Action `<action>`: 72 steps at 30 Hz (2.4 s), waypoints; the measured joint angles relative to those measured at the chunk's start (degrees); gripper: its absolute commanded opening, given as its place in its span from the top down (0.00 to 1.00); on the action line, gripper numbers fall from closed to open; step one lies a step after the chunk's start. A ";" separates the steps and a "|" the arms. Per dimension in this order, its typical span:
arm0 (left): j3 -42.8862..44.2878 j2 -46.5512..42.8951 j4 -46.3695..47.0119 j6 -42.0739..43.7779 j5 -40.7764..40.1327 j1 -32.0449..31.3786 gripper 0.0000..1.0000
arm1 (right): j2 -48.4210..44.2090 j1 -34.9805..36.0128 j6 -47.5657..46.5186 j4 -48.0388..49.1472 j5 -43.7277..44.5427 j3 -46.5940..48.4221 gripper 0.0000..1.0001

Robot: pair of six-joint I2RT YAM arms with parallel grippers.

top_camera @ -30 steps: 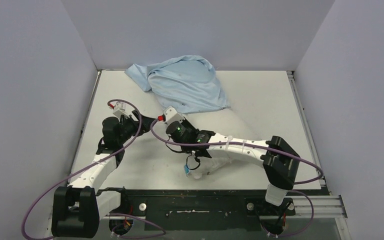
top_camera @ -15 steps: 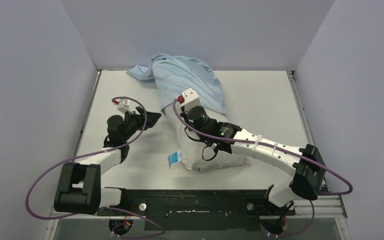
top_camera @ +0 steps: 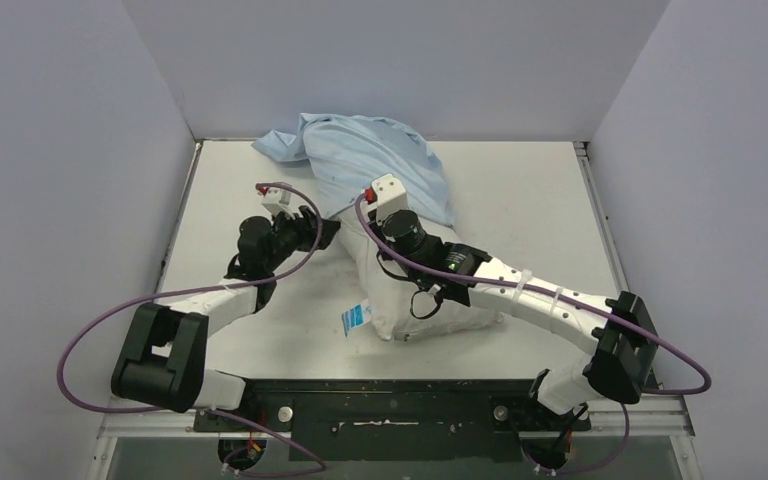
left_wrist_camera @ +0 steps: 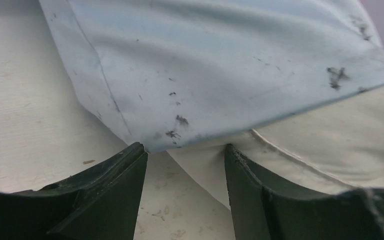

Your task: Put the pillow into the pillowcase

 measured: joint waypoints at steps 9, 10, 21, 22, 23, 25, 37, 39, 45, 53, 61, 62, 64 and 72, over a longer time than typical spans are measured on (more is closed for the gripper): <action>3.39 6.23 -3.82 6.54 -10.36 -0.98 0.53 | 0.00 -0.04 1.64 -0.26 -0.79 0.00 1.00; 3.50 6.78 -3.67 7.15 -11.06 -1.03 0.59 | 0.00 -0.04 1.86 -0.26 -0.81 0.00 1.00; 5.09 -1.79 -7.82 14.93 -12.83 -7.06 1.00 | 0.00 -0.76 5.22 2.95 -0.76 -2.32 1.00; 5.20 -4.24 -8.98 15.43 -12.90 -8.17 1.00 | 0.00 -0.90 5.60 3.61 -0.61 -2.78 1.00; 5.22 -6.05 -9.92 15.67 -13.00 -9.03 1.00 | 0.00 -1.05 5.88 3.98 -0.33 -3.06 1.00; 5.25 -10.23 -12.20 15.87 -13.31 -11.08 1.00 | 0.00 -1.55 6.82 5.18 0.31 -3.74 1.00; 11.34 -17.99 -23.96 16.76 -10.78 -16.55 1.00 | 0.33 -4.98 13.11 10.56 6.32 -2.49 1.00; 12.46 -18.45 -24.90 16.65 -9.38 -17.11 1.00 | 0.33 -5.81 14.75 11.54 7.32 -2.45 1.00; 14.43 -19.45 -26.45 13.92 -3.82 -17.49 1.00 | -0.02 -8.55 20.31 12.76 7.67 -2.45 1.00; 20.65 -19.39 -25.83 7.06 4.59 -18.25 1.00 | -3.69 -14.03 29.00 11.26 2.40 -2.45 1.00; 20.96 -15.47 -19.06 1.40 10.19 -24.28 1.00 | -5.03 -14.27 32.50 10.75 0.07 0.07 1.00; 20.96 -14.91 -18.75 1.11 10.54 -25.09 1.00 | -5.03 -14.27 32.74 10.73 -0.15 0.11 1.00; 20.96 -14.32 -18.45 0.68 10.73 -25.94 1.00 | -5.03 -14.32 33.35 10.10 -0.59 0.11 1.00; 29.16 -14.36 -26.99 4.13 8.72 -25.99 1.00 | -6.82 -14.97 31.36 5.77 -6.95 0.00 1.00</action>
